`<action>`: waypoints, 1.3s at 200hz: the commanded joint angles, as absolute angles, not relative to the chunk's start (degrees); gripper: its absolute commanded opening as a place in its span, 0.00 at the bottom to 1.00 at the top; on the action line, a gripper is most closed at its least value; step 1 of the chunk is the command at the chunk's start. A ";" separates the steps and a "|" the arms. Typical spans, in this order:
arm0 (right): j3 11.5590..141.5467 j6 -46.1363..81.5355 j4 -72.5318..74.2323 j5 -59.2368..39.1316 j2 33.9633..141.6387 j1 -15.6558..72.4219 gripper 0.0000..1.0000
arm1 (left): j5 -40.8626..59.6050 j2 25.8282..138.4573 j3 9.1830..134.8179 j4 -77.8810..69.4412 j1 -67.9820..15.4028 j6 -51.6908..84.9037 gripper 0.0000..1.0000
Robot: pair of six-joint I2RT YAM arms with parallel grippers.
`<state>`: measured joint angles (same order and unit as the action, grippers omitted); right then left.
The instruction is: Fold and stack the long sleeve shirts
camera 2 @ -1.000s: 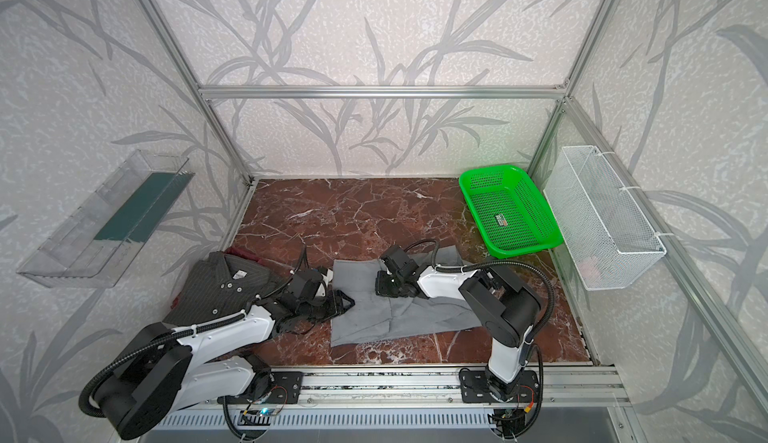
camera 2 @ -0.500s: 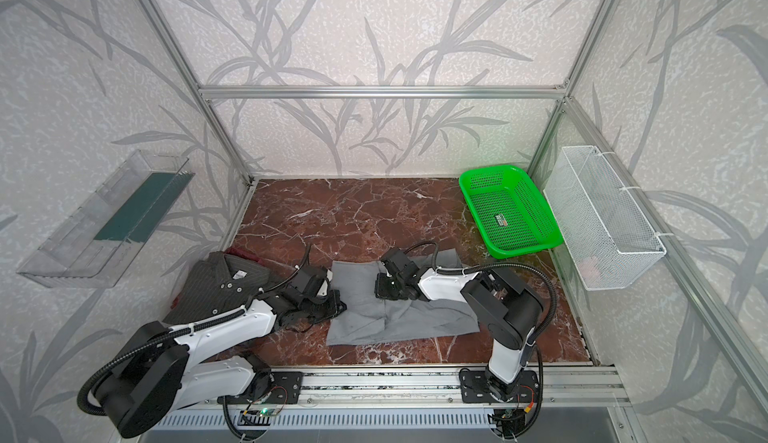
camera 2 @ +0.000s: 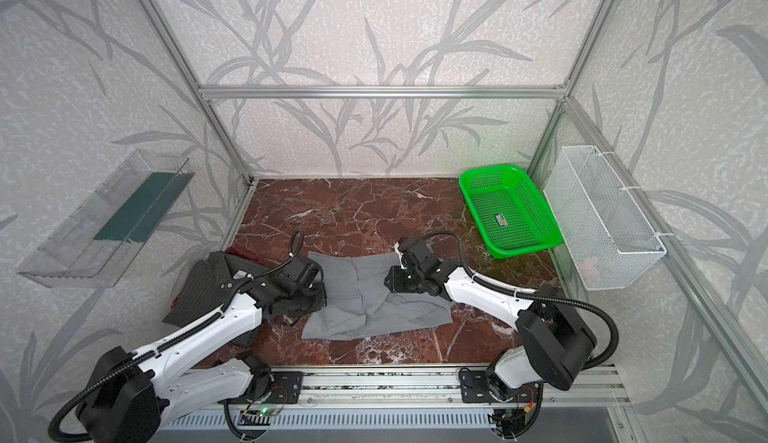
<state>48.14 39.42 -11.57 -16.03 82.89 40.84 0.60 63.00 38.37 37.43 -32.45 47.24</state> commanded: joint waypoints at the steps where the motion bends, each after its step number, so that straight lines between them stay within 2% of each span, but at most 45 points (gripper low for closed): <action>1: 46.46 34.93 -14.84 -20.15 80.66 37.79 0.33 | -4.96 64.04 42.39 47.61 -32.08 45.27 0.00; 57: 43.15 34.19 -20.35 -20.09 74.09 27.46 0.33 | -13.94 70.22 54.90 61.37 -32.12 38.48 0.00; 134: 38.42 34.72 -15.90 -21.99 74.67 23.67 0.34 | -21.64 82.05 70.81 76.44 -33.09 31.74 0.00; 199: 35.35 36.20 -8.99 -25.90 78.25 23.02 0.34 | -28.69 89.70 80.18 85.18 -37.98 34.32 0.00; 260: 33.57 37.88 -3.26 -28.56 81.08 23.03 0.34 | -39.45 102.58 91.10 99.47 -45.18 43.86 0.00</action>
<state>34.15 36.86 -6.72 -26.72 80.47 23.24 -31.35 98.41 86.24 87.66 -42.96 37.69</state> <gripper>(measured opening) 0.338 0.059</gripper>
